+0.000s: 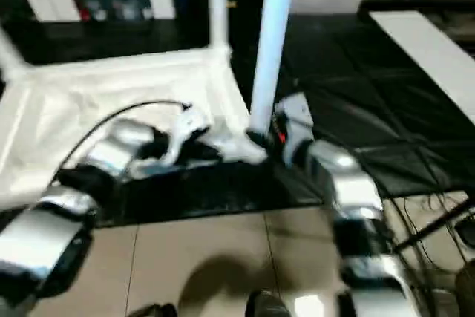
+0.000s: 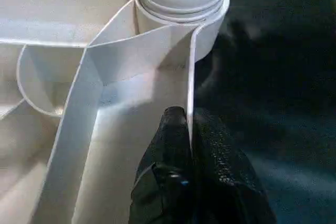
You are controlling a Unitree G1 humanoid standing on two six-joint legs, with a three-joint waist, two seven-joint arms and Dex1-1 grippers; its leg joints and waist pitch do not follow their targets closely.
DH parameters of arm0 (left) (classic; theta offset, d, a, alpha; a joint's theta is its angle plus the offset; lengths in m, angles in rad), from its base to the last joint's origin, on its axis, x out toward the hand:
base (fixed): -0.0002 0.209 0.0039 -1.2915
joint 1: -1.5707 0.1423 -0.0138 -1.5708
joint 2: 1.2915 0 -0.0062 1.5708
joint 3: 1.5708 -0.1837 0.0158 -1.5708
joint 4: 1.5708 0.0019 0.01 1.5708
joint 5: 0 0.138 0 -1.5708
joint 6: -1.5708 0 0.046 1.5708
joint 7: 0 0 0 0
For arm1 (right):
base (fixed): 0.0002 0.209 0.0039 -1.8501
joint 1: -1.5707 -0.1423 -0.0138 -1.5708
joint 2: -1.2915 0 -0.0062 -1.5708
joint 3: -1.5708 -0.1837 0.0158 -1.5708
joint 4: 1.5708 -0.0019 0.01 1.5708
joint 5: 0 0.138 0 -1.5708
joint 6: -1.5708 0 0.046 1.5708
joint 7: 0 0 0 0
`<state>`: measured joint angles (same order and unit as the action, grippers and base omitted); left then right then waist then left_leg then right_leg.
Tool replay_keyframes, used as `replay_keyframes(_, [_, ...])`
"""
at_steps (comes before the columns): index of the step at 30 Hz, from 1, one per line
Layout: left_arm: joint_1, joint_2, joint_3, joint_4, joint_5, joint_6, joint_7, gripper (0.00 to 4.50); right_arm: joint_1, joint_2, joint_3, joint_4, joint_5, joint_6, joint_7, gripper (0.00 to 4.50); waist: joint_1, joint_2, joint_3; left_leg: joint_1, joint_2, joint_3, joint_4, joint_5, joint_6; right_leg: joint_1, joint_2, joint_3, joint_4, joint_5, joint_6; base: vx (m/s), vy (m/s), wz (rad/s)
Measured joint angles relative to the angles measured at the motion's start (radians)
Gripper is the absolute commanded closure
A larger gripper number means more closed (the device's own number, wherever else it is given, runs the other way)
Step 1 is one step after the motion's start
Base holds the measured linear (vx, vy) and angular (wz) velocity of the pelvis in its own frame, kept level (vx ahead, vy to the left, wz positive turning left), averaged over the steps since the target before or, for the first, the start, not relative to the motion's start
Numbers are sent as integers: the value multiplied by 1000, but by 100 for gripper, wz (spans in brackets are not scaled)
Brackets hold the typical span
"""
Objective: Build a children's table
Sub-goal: Rotate leg to tighten
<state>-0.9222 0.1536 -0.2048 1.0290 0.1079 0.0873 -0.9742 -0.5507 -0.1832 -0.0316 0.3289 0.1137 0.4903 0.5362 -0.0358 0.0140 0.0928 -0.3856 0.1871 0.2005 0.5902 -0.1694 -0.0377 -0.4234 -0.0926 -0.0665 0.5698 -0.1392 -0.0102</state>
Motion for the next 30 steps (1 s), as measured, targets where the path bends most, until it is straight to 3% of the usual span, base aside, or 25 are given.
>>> replay_keyframes(1, [-6,-13,7,11,0,1,37,450,-14,27,-17,18,-2,0,-53,254,-1,0,0,0,0,0,0,0,0,0,0,0,0,0,0,0,0,0])
replay_keyframes(2, [-12,-22,9,17,0,3,63,450,-26,40,-24,30,-3,-1,-91,200,-1,0,0,-2,0,0,-1,0,0,-1,0,0,0,0,-1,0,0,0])
replay_keyframes(3, [-13,-28,11,18,0,3,78,450,-33,47,-27,39,-3,-6,-109,186,-2,0,0,-2,0,0,-1,0,0,-1,0,0,0,1,-1,0,0,0])
replay_keyframes(7, [-16,-42,13,15,4,3,108,450,-36,67,-39,50,-10,-38,-141,183,1,0,0,-2,0,0,-3,-2,1,-1,0,0,0,4,-6,0,0,0])
replay_keyframes(11, [-14,-40,8,14,7,-13,100,450,-14,63,-39,35,-12,-64,-122,136,7,0,0,-2,0,0,-3,-2,5,-2,0,-1,0,3,-5,0,0,0])
replay_keyframes(18, [22,21,-20,-26,9,-82,-28,450,66,-35,5,-26,30,-110,83,65,15,0,0,-2,1,0,-3,-1,5,-3,1,-1,2,3,-5,0,0,0])
replay_keyframes(21, [60,65,-34,-62,-3,-150,-150,450,118,-147,52,-64,54,-159,269,44,20,0,0,-2,1,0,-3,-2,5,-2,0,-1,2,3,-5,0,0,0])
replay_keyframes(24, [69,97,-48,-75,-9,-181,-247,450,136,-200,84,-72,58,-198,404,44,29,0,0,-2,1,0,-1,-2,5,-3,0,-1,5,3,-5,0,0,0])
replay_keyframes(26, [80,108,-59,-87,-16,-201,-296,450,137,-224,91,-79,84,-203,484,44,44,0,0,-2,2,0,0,-3,2,-3,0,-1,6,3,-5,0,0,0])
replay_keyframes(30, [90,119,-82,-106,-22,-226,-369,450,137,-244,103,-87,125,-206,587,81,68,0,0,-3,2,1,2,-4,0,-2,0,0,6,3,-5,0,0,0])
